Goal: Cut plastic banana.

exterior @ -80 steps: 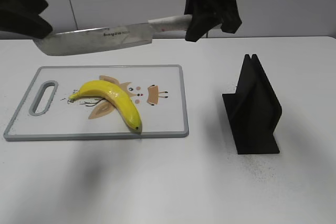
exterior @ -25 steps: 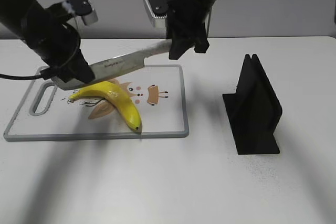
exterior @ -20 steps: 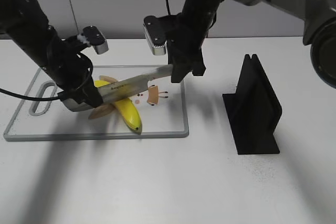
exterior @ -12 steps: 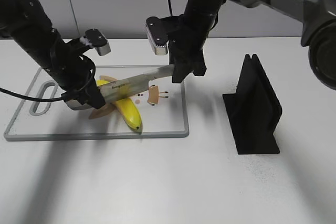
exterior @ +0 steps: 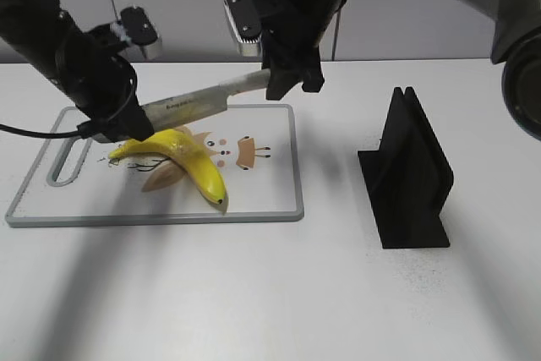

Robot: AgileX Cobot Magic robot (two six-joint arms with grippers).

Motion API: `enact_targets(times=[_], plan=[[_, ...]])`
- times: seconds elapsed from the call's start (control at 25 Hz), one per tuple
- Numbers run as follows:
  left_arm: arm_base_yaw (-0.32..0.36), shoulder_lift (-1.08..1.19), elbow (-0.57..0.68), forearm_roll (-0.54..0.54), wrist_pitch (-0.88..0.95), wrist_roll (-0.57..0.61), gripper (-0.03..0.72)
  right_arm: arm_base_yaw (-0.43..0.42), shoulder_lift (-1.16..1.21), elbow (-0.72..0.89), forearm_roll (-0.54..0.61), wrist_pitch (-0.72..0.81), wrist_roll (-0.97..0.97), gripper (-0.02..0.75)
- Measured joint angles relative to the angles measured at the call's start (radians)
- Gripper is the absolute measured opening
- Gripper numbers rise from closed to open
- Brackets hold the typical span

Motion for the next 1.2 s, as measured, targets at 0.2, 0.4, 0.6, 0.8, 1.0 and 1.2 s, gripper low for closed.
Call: enact_targets(times=[0.2,0.4,0.6,0.8,1.0,1.2], plan=[[-0.001,-0.119,0.001,0.042,0.014,-0.003,0.002,0.0,-0.066,-0.002,0.011,0.0,0.007,0.17],[-0.001,-0.206,0.001,0.067,0.038,0.005,0.002,0.0,-0.1,-0.007,0.027,0.001,0.009,0.17],[-0.001,-0.209,0.001,0.074,0.013,0.01,0.0,0.0,-0.1,-0.007,0.028,0.001,0.014,0.168],[-0.001,-0.209,0.002,0.052,-0.042,0.013,0.118,0.0,-0.1,-0.01,-0.002,-0.002,0.016,0.16],[-0.002,-0.209,0.002,-0.03,-0.129,0.013,0.592,-0.003,-0.1,-0.01,-0.063,-0.006,0.015,0.16],[-0.002,-0.231,-0.013,-0.081,-0.19,-0.045,0.67,-0.004,-0.1,-0.01,-0.066,-0.007,0.072,0.16]])
